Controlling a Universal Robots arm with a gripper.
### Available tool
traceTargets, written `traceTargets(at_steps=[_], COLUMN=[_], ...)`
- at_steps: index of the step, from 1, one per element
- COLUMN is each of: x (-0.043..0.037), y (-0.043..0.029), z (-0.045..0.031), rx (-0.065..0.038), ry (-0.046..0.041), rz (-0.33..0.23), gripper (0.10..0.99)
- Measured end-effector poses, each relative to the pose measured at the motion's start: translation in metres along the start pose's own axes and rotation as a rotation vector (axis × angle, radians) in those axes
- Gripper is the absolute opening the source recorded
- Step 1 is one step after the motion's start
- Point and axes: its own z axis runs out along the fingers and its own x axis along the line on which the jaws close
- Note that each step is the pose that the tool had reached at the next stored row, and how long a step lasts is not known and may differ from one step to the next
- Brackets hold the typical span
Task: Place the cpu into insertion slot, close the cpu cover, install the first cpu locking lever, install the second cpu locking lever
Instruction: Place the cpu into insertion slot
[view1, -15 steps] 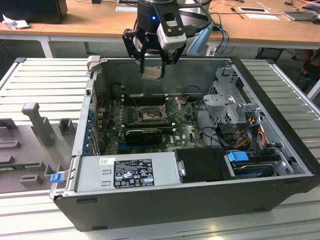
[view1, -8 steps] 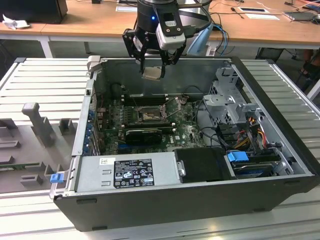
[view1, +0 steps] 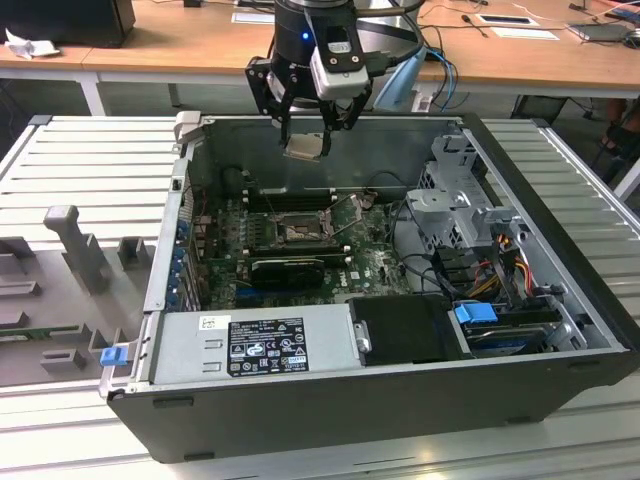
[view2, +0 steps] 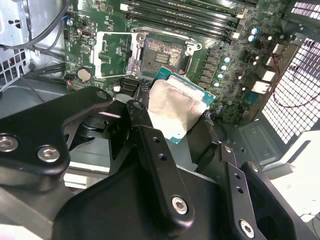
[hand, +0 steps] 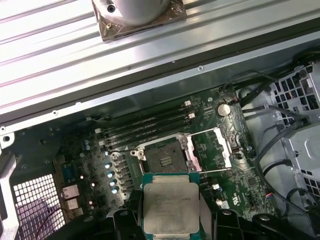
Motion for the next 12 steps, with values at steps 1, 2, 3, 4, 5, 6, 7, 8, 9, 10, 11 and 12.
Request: traceTargets(at_steps=[1, 2, 3, 4, 5, 6, 7, 8, 9, 10, 11, 12], x=[0.0000, 0.0000, 0.0000, 0.0000, 0.0000, 0.0000, 0.0000, 0.0000, 0.0000, 0.0000, 0.0000, 0.0000], y=[0.0000, 0.0000, 0.0000, 0.0000, 0.0000, 0.0000, 0.0000, 0.0000, 0.0000, 0.0000, 0.0000, 0.0000], z=[0.0000, 0.0000, 0.0000, 0.0000, 0.0001, 0.0001, 0.0001, 0.0001, 0.0001, 0.0001, 0.0001, 0.0001], rx=[0.000, 0.000, 0.000, 0.000, 0.000, 0.000, 0.000, 0.000, 0.000, -0.001, -0.001, -0.001], ry=[-0.0004, -0.0009, -0.0012, -0.0016, -0.0019, -0.0021, -0.0025, -0.0029, -0.0032, -0.0036, -0.0040, -0.0043], rz=[0.005, 0.011, 0.014, 0.019, 0.022, 0.025, 0.030, 0.035, 0.039, 0.042, 0.048, 0.051], gripper=[0.541, 0.541, 0.541, 0.541, 0.541, 0.541, 0.541, 0.541, 0.541, 0.541, 0.541, 0.541])
